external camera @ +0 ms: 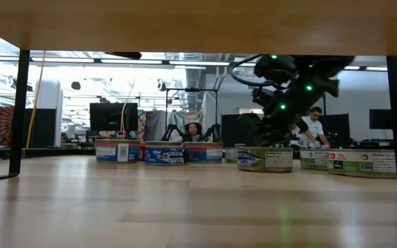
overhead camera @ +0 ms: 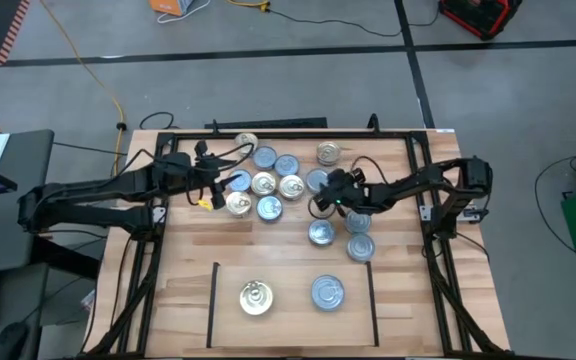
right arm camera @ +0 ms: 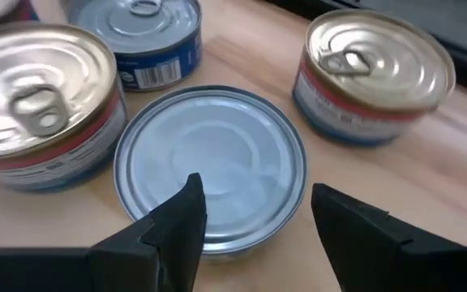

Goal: Stack canned seafood by type on shelf
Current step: Put the top green and white tuna can on the shelf

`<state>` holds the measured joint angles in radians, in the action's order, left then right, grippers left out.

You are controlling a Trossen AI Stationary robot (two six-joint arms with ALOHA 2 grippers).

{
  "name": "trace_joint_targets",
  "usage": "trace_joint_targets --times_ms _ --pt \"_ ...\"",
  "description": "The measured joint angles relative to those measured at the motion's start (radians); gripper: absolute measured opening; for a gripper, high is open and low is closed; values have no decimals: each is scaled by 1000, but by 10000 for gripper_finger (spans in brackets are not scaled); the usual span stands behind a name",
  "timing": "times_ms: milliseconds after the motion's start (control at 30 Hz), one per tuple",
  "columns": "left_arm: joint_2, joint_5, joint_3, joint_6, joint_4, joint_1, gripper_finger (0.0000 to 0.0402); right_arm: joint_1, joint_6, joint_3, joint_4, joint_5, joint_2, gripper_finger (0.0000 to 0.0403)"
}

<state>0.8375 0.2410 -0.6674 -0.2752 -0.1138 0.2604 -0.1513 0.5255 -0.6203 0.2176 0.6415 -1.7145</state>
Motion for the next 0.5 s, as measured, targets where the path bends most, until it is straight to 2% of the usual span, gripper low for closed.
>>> trace_joint_targets --times_ms 133,233,367,500 --pt "21 -85 0 -51 33 1 168 33 1 106 220 0 -2 255" --pt "55 -160 0 -75 101 4 168 47 -47 136 308 -14 9 255" --pt "111 -190 0 -116 148 20 168 45 -127 134 278 -44 70 255" --pt "164 -192 0 -147 193 42 168 21 -177 91 175 -59 185 255"
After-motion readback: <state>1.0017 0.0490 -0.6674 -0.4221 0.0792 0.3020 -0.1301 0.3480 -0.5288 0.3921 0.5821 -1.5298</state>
